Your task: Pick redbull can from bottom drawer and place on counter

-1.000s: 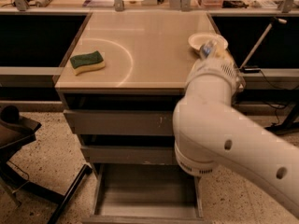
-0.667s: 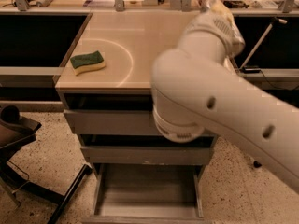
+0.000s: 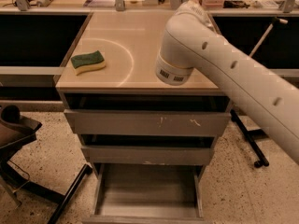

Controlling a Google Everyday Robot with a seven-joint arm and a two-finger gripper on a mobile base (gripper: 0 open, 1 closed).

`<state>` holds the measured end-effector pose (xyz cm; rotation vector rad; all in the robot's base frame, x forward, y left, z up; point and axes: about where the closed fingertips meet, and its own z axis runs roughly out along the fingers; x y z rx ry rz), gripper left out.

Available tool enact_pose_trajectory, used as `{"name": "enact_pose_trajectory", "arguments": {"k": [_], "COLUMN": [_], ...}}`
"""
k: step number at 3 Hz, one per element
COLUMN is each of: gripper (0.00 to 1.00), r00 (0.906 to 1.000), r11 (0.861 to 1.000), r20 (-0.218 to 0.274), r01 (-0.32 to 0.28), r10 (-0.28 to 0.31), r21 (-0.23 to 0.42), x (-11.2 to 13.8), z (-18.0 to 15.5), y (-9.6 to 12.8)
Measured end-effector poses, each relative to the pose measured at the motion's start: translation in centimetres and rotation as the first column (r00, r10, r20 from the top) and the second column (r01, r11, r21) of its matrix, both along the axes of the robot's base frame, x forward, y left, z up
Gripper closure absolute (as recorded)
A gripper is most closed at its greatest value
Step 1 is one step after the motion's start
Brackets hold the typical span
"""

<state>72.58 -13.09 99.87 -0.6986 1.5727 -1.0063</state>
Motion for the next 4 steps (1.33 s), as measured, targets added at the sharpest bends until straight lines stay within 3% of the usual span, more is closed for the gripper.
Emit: {"name": "enact_pose_trajectory", "arguments": {"k": [1,2,4], "gripper": [1.00,1.00,0.58], "r00": [0.9766,0.9468,0.9468], "r11": [0.986,0.976,0.976], "r20": [-0.161,-0.275,-0.275], "r01": [-0.126,-0.119,-0.119], "r10": [0.143,0.166,0.166], "r21": [0.107,0.181,0.181], "x": [7.2,8.4,8.4], "z": [-10.6,-17.3,-17.3], "y": [1.7,-0.9,-0.9]}}
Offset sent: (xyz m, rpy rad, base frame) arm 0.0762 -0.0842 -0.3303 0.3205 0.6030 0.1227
